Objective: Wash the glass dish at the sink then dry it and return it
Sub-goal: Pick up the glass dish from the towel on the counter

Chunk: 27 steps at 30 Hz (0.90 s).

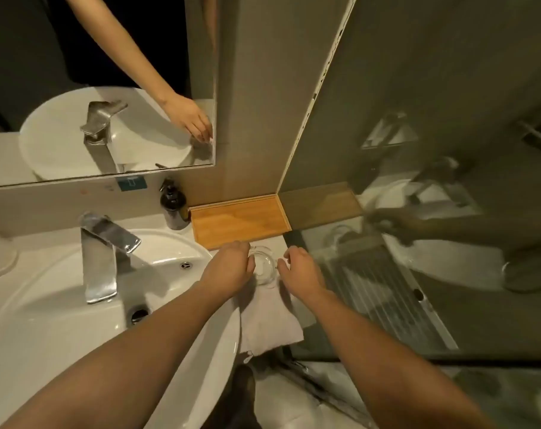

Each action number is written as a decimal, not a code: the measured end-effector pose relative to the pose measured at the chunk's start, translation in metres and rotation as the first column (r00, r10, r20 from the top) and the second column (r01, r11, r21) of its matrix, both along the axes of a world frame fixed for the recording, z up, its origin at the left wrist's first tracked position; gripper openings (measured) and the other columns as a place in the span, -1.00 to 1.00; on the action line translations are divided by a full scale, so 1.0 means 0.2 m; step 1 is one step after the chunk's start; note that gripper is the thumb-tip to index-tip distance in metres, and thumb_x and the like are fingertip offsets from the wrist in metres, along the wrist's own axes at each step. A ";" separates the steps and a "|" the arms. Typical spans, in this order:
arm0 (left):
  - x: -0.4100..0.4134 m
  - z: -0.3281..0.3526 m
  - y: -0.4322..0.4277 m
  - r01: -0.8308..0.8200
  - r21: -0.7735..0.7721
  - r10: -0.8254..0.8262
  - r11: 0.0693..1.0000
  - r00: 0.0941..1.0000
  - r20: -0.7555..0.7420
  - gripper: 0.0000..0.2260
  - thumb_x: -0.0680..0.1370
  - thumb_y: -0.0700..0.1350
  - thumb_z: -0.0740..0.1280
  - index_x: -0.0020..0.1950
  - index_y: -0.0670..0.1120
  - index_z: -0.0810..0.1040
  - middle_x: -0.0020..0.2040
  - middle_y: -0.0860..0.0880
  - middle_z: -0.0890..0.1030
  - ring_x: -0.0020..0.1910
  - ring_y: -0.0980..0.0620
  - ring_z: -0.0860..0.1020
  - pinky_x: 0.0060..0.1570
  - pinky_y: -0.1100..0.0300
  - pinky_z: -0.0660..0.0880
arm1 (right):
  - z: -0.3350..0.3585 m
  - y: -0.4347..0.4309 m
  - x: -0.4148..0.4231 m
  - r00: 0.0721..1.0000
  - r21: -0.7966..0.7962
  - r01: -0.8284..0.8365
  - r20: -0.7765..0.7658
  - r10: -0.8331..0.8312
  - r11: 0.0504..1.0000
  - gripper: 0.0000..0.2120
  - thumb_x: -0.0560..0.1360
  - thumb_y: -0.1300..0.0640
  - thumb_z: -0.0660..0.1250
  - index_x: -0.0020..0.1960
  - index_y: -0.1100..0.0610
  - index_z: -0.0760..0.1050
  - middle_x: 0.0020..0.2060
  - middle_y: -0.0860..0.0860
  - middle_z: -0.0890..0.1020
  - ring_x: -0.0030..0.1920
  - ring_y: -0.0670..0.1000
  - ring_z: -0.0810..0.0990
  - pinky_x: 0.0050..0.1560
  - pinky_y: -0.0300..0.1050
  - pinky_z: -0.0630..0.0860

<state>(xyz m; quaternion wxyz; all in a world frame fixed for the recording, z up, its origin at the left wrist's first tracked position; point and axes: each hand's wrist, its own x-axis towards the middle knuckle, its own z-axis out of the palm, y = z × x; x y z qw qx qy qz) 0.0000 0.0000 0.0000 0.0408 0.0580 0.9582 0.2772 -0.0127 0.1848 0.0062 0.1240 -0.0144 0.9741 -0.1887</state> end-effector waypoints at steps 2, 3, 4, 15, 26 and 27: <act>-0.07 -0.02 0.01 -0.025 0.022 0.024 0.999 0.999 0.039 -0.78 0.62 -0.07 0.22 0.11 -0.18 0.56 0.04 -0.18 0.63 0.01 -0.15 0.56 0.00 0.01 0.50 | -0.02 0.00 -0.05 0.999 -0.027 0.033 0.042 -0.031 0.999 -0.68 0.64 -0.02 0.23 0.27 0.17 0.48 0.20 0.10 0.57 0.08 0.11 0.59 0.08 0.05 0.58; -0.10 -0.03 0.02 -0.034 0.014 0.033 0.999 0.998 0.050 -0.78 0.63 -0.07 0.22 0.13 -0.18 0.56 0.05 -0.18 0.62 0.02 -0.15 0.56 0.01 0.02 0.49 | -0.03 0.00 -0.08 0.998 -0.037 0.036 0.056 -0.034 0.999 -0.67 0.64 -0.02 0.23 0.29 0.17 0.48 0.21 0.10 0.56 0.09 0.10 0.59 0.10 0.05 0.58; -0.12 -0.03 0.02 -0.038 -0.011 0.039 0.999 0.996 0.076 -0.78 0.63 -0.06 0.23 0.13 -0.18 0.55 0.05 -0.18 0.61 0.02 -0.15 0.57 0.00 0.03 0.49 | -0.04 0.00 -0.09 0.996 -0.040 0.039 0.076 -0.036 0.998 -0.66 0.64 -0.02 0.24 0.30 0.17 0.48 0.22 0.10 0.56 0.10 0.11 0.59 0.10 0.05 0.58; -0.25 -0.14 0.05 0.029 -0.144 0.029 0.989 0.922 0.385 -0.88 0.54 -0.30 0.28 -0.07 -0.21 0.62 -0.05 -0.22 0.68 -0.09 -0.19 0.64 -0.11 0.02 0.54 | -0.28 -0.01 -0.21 0.947 -0.228 0.225 0.280 -0.157 0.947 -0.85 0.58 0.13 0.32 0.06 0.21 0.54 -0.13 0.09 0.61 -0.13 0.05 0.52 -0.16 -0.14 0.41; -0.29 -0.16 0.06 -0.123 -0.100 0.154 0.987 0.892 0.425 -0.83 0.52 -0.36 0.26 -0.19 -0.11 0.51 -0.24 -0.08 0.52 -0.22 -0.10 0.52 -0.19 0.08 0.44 | -0.38 -0.02 -0.19 0.937 -0.288 0.280 0.288 -0.196 0.916 -0.93 0.54 0.30 0.33 -0.11 0.21 0.56 -0.36 -0.02 0.51 -0.16 0.21 0.68 -0.07 0.14 0.68; -0.29 -0.16 0.06 -0.135 -0.087 0.160 0.987 0.890 0.427 -0.85 0.52 -0.33 0.29 -0.18 -0.12 0.54 -0.21 -0.10 0.55 -0.21 -0.11 0.53 -0.18 0.07 0.48 | -0.37 -0.02 -0.19 0.940 -0.286 0.279 0.278 -0.199 0.917 -0.91 0.54 0.30 0.32 -0.12 0.21 0.57 -0.36 -0.01 0.52 -0.15 0.21 0.69 -0.08 0.11 0.67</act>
